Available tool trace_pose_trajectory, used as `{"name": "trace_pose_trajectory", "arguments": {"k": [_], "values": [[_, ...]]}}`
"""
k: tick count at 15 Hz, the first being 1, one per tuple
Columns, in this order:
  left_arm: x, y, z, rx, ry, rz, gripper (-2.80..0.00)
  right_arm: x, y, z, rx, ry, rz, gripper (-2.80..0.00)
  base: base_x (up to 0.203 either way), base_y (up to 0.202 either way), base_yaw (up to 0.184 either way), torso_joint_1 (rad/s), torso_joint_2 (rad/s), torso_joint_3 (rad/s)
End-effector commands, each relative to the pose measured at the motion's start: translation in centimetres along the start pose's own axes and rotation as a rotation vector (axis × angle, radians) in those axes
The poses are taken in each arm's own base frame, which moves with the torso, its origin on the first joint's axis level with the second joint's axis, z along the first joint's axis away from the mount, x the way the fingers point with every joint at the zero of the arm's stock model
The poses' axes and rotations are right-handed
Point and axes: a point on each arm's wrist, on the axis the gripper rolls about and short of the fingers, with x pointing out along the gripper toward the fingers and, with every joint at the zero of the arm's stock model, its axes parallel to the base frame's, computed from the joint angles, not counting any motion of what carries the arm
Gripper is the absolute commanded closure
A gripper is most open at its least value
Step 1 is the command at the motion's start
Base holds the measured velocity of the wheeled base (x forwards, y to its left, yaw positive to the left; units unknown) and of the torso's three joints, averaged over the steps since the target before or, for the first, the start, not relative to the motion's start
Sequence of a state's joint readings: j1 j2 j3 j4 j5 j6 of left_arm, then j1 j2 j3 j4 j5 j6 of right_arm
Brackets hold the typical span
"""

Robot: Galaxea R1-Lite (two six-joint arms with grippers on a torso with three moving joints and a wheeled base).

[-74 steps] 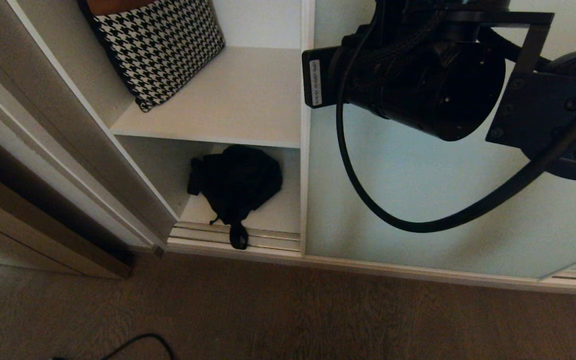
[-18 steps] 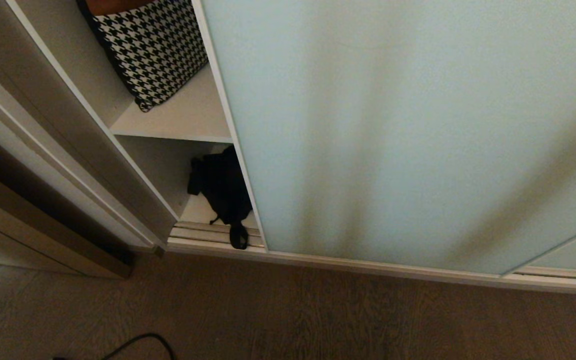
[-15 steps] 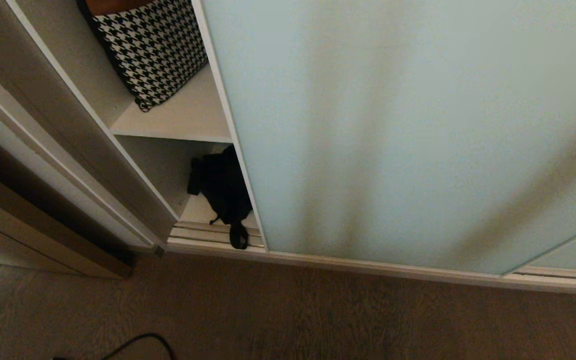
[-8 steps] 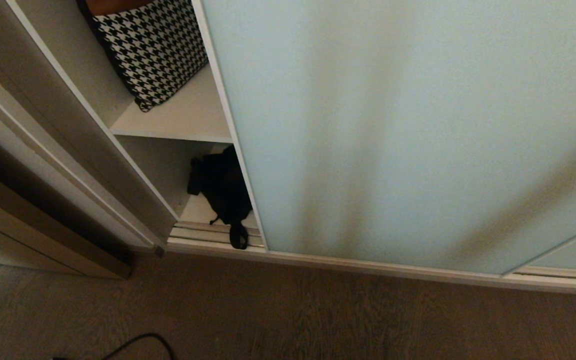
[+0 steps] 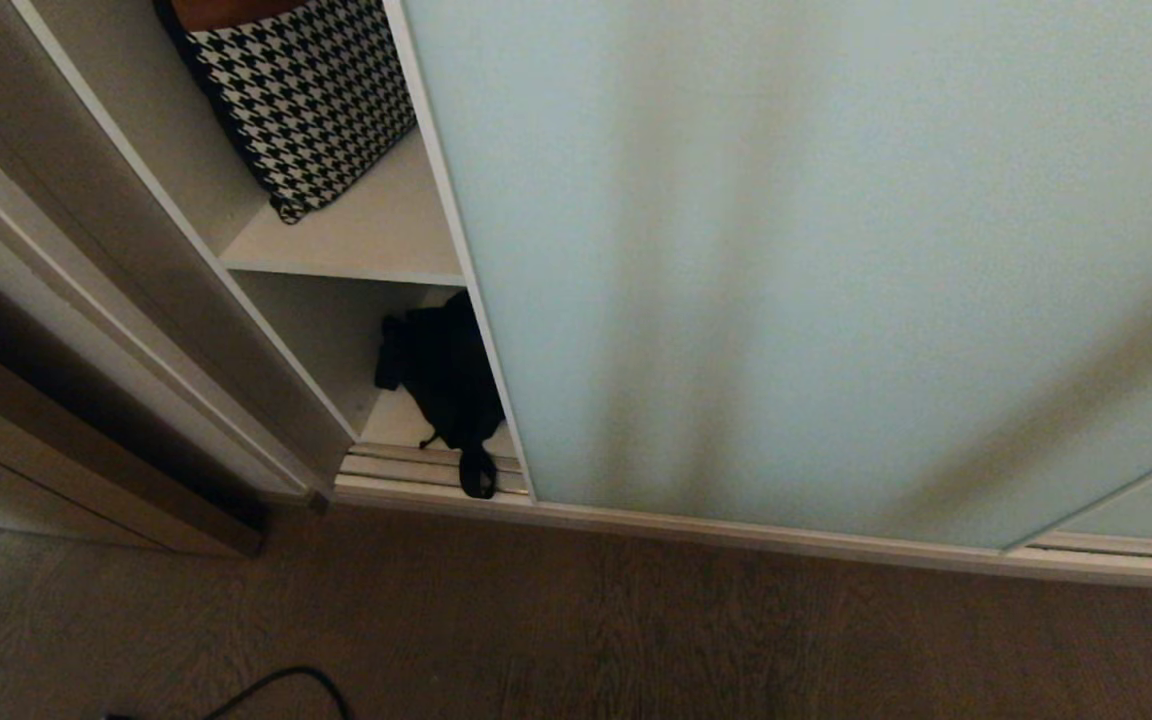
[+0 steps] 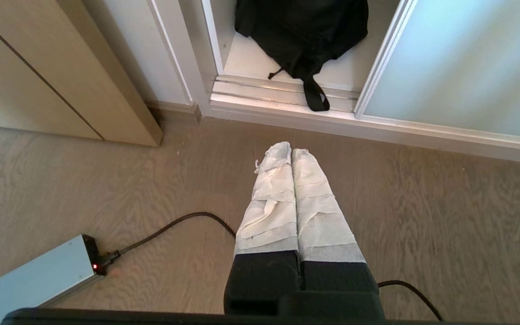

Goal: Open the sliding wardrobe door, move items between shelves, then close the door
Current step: Close the door

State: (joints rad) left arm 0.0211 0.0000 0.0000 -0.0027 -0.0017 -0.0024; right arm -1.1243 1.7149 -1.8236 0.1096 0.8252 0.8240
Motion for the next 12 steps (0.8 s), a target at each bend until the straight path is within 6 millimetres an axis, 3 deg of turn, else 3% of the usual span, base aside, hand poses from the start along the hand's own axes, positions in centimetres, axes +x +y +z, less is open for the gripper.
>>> {"name": "trace_pose_trajectory", "arguments": {"k": [1, 5, 12], "values": [[0.0, 0.0, 0.0, -0.001, 0.001, 0.001, 0.0, 0.2, 0.2, -0.2, 0.005, 0.011, 0.01, 0.0, 0.0, 0.0, 0.0, 0.0, 0.0, 0.0], [0.0, 0.0, 0.0, -0.001, 0.001, 0.001, 0.0, 0.5, -0.2, -0.2, 0.012, 0.016, 0.007, 0.0, 0.0, 0.0, 0.0, 0.0, 0.0, 0.0], [0.0, 0.0, 0.0, -0.001, 0.003, 0.001, 0.0, -0.2, 1.7, -1.3, 0.002, 0.035, 0.039, 0.0, 0.0, 0.0, 0.0, 0.0, 0.0, 0.0]]}}
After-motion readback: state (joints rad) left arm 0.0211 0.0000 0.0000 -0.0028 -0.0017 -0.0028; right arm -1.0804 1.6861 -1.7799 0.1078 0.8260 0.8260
